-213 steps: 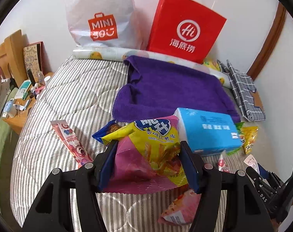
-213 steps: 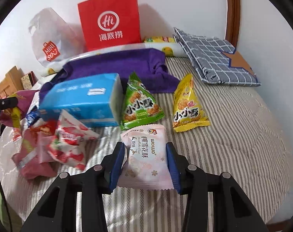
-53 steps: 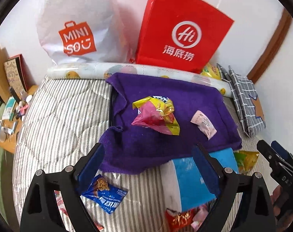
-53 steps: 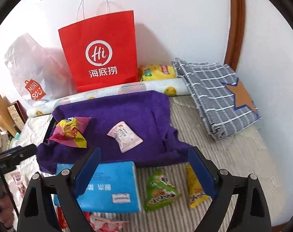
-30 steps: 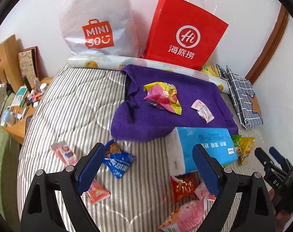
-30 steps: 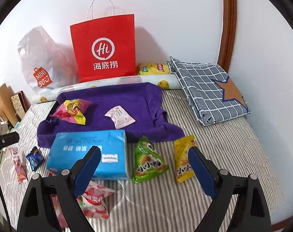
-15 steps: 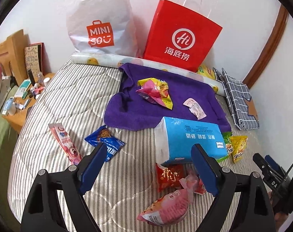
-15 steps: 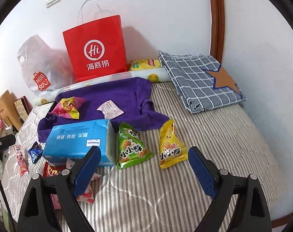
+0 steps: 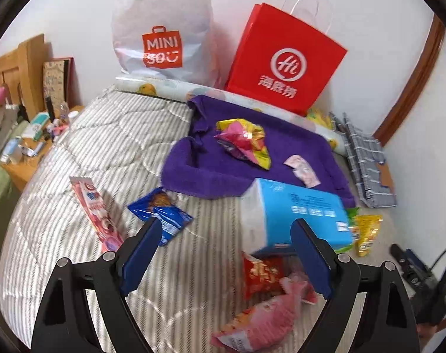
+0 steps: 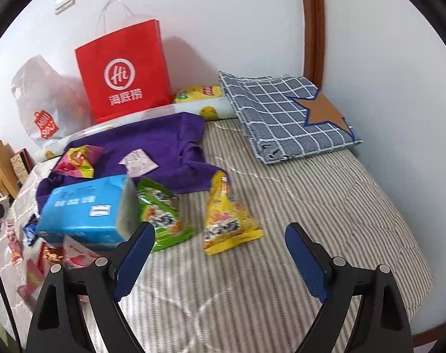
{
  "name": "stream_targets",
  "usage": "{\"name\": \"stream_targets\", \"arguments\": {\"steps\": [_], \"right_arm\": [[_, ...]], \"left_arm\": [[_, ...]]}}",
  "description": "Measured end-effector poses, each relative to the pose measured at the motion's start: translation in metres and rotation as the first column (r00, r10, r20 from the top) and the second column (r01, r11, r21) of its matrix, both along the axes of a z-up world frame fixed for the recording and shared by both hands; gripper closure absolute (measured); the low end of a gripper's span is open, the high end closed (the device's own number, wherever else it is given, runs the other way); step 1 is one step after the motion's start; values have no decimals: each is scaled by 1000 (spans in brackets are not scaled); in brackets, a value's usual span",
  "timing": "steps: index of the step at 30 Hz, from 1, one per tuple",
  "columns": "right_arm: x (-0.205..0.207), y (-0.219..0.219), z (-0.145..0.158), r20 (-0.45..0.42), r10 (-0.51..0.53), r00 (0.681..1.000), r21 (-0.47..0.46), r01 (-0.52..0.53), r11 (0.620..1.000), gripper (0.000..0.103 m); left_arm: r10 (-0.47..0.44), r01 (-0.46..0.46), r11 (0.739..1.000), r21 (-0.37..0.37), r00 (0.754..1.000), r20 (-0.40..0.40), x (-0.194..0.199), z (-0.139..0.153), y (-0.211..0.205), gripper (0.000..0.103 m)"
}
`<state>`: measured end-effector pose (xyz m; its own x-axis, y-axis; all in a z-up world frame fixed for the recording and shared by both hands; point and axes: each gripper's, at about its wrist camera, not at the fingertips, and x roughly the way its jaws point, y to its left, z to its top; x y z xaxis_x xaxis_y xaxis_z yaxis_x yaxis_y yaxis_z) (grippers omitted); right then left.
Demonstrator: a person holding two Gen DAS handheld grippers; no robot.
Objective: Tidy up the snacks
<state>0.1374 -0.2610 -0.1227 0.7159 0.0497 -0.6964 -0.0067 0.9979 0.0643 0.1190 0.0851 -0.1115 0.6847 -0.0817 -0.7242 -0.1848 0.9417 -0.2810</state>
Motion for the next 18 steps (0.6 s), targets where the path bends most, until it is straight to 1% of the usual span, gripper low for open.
{"name": "stream_targets", "arguments": {"steps": [1,3,6,9,12,15,17,18], "right_arm": [[1,-4,-2,-3,-7,1000,-6,7,1000,13],[4,-10,-6,-10,-18,1000,-7,18,1000,13],[12,-18,-12,-30,-15,999,26,16,1000,13],[20,-17,-15,-24,-9,1000,22,9,1000,13],[32,-14,-20,-17,5,1000,17,-5,1000,13],[46,-14,-32,-40,17,999,38,-15,999,21],[55,-14,-39,-59,26,998,64,-22,998,27],[59,-14,-43,-68,34,997,76,-29,997,27]], "left_arm": [[13,-13,1000,-1,1000,-6,3,-2,2,15],[37,-38,999,-26,999,-20,9,-5,5,15],[39,-40,998,-43,999,-32,16,-6,5,14],[20,-20,1000,-15,999,-40,20,-6,0,14],[6,-4,1000,29,999,-43,21,-7,-2,14],[21,-18,997,72,999,-39,20,-7,0,14],[22,-18,996,87,999,-45,19,-9,3,14],[23,-19,996,91,998,-50,19,-10,4,14]]}}
